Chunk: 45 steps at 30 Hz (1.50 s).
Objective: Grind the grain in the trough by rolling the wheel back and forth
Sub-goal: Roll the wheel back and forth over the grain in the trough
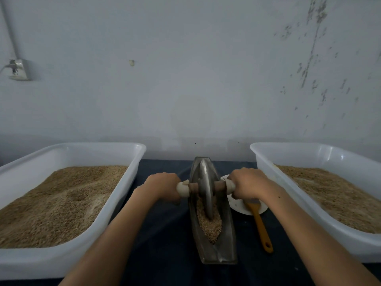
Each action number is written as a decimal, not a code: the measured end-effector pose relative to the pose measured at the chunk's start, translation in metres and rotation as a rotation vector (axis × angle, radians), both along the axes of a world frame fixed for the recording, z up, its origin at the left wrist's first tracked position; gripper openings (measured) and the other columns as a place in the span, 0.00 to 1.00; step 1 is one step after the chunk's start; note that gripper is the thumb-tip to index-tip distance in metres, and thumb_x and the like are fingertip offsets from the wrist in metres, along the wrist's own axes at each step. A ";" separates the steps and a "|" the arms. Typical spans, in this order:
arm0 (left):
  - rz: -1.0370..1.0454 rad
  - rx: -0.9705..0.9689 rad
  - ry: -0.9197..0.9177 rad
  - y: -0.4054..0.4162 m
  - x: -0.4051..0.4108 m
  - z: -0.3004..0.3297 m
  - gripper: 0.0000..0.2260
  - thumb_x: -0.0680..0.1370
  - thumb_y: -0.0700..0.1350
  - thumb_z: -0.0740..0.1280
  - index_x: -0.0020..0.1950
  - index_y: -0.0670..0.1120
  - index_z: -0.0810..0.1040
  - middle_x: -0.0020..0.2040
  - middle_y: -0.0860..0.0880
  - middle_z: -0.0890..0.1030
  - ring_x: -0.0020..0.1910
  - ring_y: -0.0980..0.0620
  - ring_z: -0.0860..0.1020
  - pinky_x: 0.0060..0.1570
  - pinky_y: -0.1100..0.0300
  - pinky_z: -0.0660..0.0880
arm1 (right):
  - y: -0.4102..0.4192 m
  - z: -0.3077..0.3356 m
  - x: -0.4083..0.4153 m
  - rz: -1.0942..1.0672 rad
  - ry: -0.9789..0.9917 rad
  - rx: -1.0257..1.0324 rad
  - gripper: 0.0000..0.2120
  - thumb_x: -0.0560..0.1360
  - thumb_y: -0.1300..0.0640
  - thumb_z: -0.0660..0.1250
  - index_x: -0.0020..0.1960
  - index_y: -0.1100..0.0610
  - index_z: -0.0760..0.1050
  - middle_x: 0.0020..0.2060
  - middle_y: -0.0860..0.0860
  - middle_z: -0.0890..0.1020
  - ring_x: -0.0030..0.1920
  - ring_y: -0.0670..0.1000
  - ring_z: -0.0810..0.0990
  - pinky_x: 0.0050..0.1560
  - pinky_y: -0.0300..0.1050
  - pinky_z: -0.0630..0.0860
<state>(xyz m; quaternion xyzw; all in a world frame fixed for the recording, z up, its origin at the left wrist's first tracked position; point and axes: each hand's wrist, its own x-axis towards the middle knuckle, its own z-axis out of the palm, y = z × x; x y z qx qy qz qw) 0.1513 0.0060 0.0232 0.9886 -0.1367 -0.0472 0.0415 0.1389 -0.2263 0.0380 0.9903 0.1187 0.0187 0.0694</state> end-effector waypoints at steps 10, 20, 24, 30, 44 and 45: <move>0.021 0.022 -0.166 -0.002 0.000 -0.004 0.07 0.72 0.50 0.70 0.47 0.53 0.75 0.42 0.53 0.77 0.42 0.52 0.75 0.44 0.57 0.70 | 0.000 -0.007 0.006 0.019 -0.117 0.020 0.03 0.74 0.54 0.65 0.48 0.50 0.75 0.43 0.49 0.81 0.44 0.51 0.79 0.43 0.45 0.72; 0.026 0.052 -0.404 -0.004 0.004 -0.013 0.04 0.74 0.50 0.66 0.45 0.53 0.72 0.44 0.52 0.79 0.38 0.54 0.72 0.40 0.58 0.66 | -0.004 -0.015 0.010 0.018 -0.177 0.060 0.01 0.75 0.54 0.64 0.44 0.49 0.73 0.39 0.47 0.78 0.40 0.49 0.77 0.40 0.43 0.70; -0.006 0.071 -0.135 -0.002 0.003 -0.004 0.13 0.72 0.51 0.71 0.54 0.51 0.77 0.48 0.51 0.80 0.43 0.53 0.75 0.44 0.57 0.70 | -0.004 -0.003 0.006 0.002 0.067 0.025 0.06 0.73 0.53 0.69 0.48 0.50 0.74 0.38 0.47 0.77 0.41 0.48 0.77 0.40 0.42 0.71; -0.016 0.046 -0.080 -0.002 0.002 0.000 0.14 0.71 0.50 0.71 0.54 0.50 0.77 0.46 0.51 0.78 0.45 0.51 0.76 0.46 0.56 0.71 | -0.005 0.000 0.006 -0.015 0.148 0.036 0.07 0.72 0.54 0.70 0.49 0.51 0.76 0.42 0.50 0.81 0.44 0.49 0.80 0.44 0.43 0.76; 0.057 0.117 -0.478 -0.014 -0.003 -0.006 0.06 0.75 0.50 0.65 0.51 0.50 0.74 0.47 0.51 0.79 0.46 0.50 0.78 0.41 0.58 0.67 | -0.014 -0.032 0.019 -0.004 -0.184 0.168 0.01 0.74 0.51 0.64 0.43 0.45 0.73 0.38 0.45 0.78 0.39 0.47 0.77 0.41 0.44 0.75; 0.059 0.127 -0.446 -0.014 -0.003 -0.006 0.07 0.75 0.49 0.66 0.51 0.50 0.75 0.47 0.51 0.79 0.46 0.50 0.78 0.41 0.58 0.67 | -0.014 -0.029 0.018 -0.002 -0.163 0.142 0.03 0.73 0.52 0.65 0.41 0.45 0.72 0.37 0.45 0.78 0.38 0.47 0.77 0.39 0.43 0.73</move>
